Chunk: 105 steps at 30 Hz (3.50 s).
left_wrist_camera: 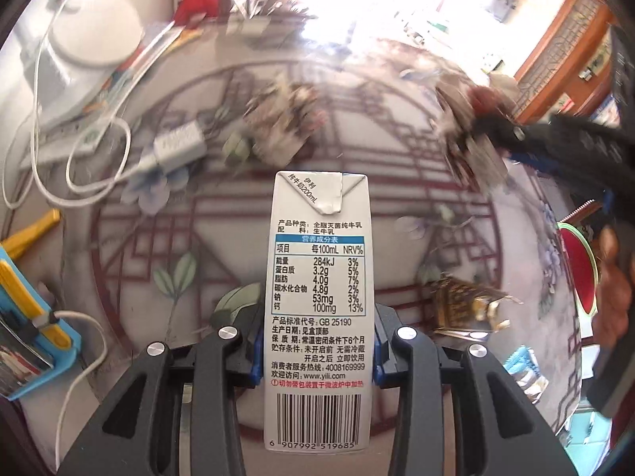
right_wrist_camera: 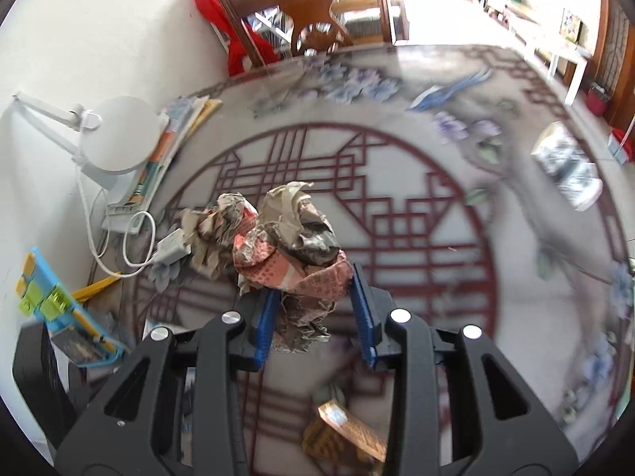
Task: Collect trash
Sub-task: 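Carry the milk carton and crumpled paper over the red bin with both grippers, then drop the crumpled paper into the bin with the right gripper while the left drops the carton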
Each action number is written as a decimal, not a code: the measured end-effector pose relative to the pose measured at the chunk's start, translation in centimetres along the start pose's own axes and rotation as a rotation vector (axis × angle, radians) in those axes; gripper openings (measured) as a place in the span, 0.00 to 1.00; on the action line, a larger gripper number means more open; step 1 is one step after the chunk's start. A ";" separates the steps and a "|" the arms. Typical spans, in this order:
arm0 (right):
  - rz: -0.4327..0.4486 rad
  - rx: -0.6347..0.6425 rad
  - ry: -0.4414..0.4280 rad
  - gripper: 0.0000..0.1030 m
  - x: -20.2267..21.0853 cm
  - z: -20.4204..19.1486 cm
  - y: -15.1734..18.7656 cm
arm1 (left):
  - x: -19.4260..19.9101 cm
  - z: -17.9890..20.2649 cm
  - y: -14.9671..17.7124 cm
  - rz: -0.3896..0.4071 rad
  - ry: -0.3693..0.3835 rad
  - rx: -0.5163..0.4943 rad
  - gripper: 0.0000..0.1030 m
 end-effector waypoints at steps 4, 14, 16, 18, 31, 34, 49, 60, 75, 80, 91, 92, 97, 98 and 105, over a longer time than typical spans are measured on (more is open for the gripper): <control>0.042 0.004 0.045 0.33 3.4 1.6 1.4 | 0.9 2.8 -0.5 0.024 0.019 -0.047 0.34; 0.109 -0.075 0.111 0.33 9.6 7.1 4.8 | 1.4 9.2 0.5 0.028 0.070 -0.150 0.34; 0.117 -0.090 0.128 0.33 10.4 8.1 5.5 | 1.4 10.3 0.7 0.025 0.080 -0.168 0.34; 0.122 -0.104 0.140 0.33 11.2 9.0 6.1 | 1.3 11.3 0.8 0.023 0.091 -0.187 0.34; 0.158 -0.209 0.227 0.33 15.4 15.6 9.6 | 0.1 18.8 1.3 0.001 0.145 -0.316 0.34; 0.162 -0.234 0.245 0.33 16.1 17.3 10.4 | -0.3 20.6 1.6 -0.006 0.152 -0.345 0.34; 0.157 -0.311 0.287 0.33 17.8 25.2 12.2 | -2.7 26.4 1.9 -0.022 0.152 -0.372 0.34; 0.157 -0.310 0.303 0.33 17.9 30.5 11.1 | -4.5 29.1 0.7 -0.012 0.121 -0.348 0.34; 0.140 -0.382 0.384 0.33 17.0 41.2 10.9 | -6.8 35.1 -0.5 -0.003 0.116 -0.389 0.34; 0.119 -0.402 0.426 0.33 16.2 44.5 11.0 | -7.4 37.2 -1.8 0.018 0.115 -0.428 0.34; 0.118 -0.419 0.447 0.35 15.4 48.6 10.1 | -9.3 43.1 -3.1 0.021 0.153 -0.515 0.34; 0.117 -0.418 0.448 0.36 15.3 48.8 10.1 | -9.4 43.6 -3.2 0.021 0.157 -0.523 0.34; 0.122 -0.428 0.450 0.51 15.1 49.7 10.0 | -10.4 46.2 -3.2 0.011 0.177 -0.558 0.34; 0.125 -0.434 0.450 0.54 15.2 49.9 10.1 | -10.7 46.7 -3.1 0.006 0.185 -0.561 0.34; 0.135 -0.464 0.455 0.64 16.2 50.7 11.0 | -13.3 50.0 -2.5 -0.042 0.224 -0.598 0.34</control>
Point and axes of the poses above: each gripper's, at about its wrist camera, not at the fingertips, and x roughly against the way its jaws point, z to its right, y to its underside, the point moved 10 cm from there along -x, roughly the way its jaws point, and after that the axes turned 12 degrees about y, right-handed, at the moved point
